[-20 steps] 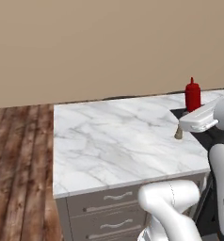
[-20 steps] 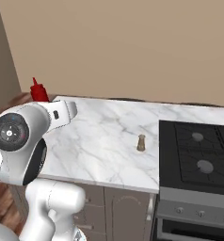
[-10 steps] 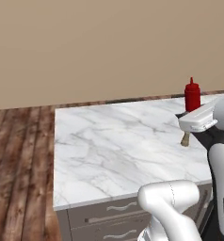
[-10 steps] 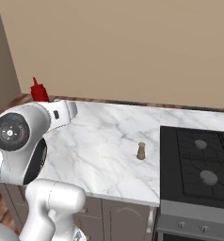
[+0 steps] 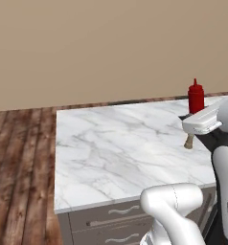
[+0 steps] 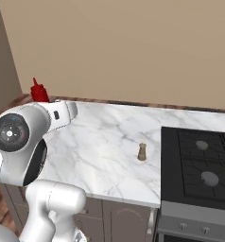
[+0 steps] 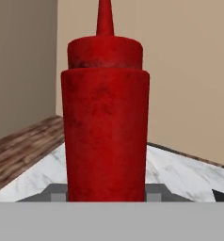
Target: Take 2 condiments from the cabinet and move them on the counter near the stove.Make sure the condiments are lined up with each other, next to each other.
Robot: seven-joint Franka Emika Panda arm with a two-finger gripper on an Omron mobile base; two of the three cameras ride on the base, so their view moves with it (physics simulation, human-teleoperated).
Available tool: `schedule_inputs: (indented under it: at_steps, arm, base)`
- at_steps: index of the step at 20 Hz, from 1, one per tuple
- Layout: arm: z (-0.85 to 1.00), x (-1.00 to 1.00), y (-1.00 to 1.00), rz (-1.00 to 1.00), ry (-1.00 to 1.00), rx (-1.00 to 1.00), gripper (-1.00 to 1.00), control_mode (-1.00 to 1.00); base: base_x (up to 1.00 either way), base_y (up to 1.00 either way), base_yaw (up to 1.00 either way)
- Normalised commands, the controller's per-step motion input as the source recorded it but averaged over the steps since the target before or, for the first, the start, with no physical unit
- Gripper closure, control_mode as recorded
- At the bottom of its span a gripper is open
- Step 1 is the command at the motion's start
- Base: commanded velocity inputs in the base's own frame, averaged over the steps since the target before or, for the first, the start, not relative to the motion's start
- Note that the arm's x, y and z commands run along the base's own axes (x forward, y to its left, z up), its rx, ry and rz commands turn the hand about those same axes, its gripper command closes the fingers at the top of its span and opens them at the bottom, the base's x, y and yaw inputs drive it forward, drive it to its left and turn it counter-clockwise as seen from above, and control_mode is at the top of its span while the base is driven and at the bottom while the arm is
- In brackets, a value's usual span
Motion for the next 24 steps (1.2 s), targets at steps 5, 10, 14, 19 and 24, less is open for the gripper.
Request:
schedule_inputs:
  at_steps: [5,10,14,19,24]
  arm:
    - [0.0,0.0,0.0,0.0,0.0,0.0,1.0,1.0]
    - [-0.1,0.03,-0.16,0.0,0.01,0.0,1.0,-1.0]
    - [-0.19,0.05,-0.67,0.03,0.0,0.0,1.0,-1.0]
    - [-0.14,0.08,-0.72,0.1,0.0,0.03,1.0,-1.0]
    - [-0.17,0.17,-0.77,0.06,0.0,0.06,1.0,-1.0]
  base:
    - [0.06,0.0,0.0]
    - [0.0,0.0,0.0]
    - [0.0,0.0,0.0]
    - [0.0,0.0,0.0]
    - [0.0,0.0,0.0]
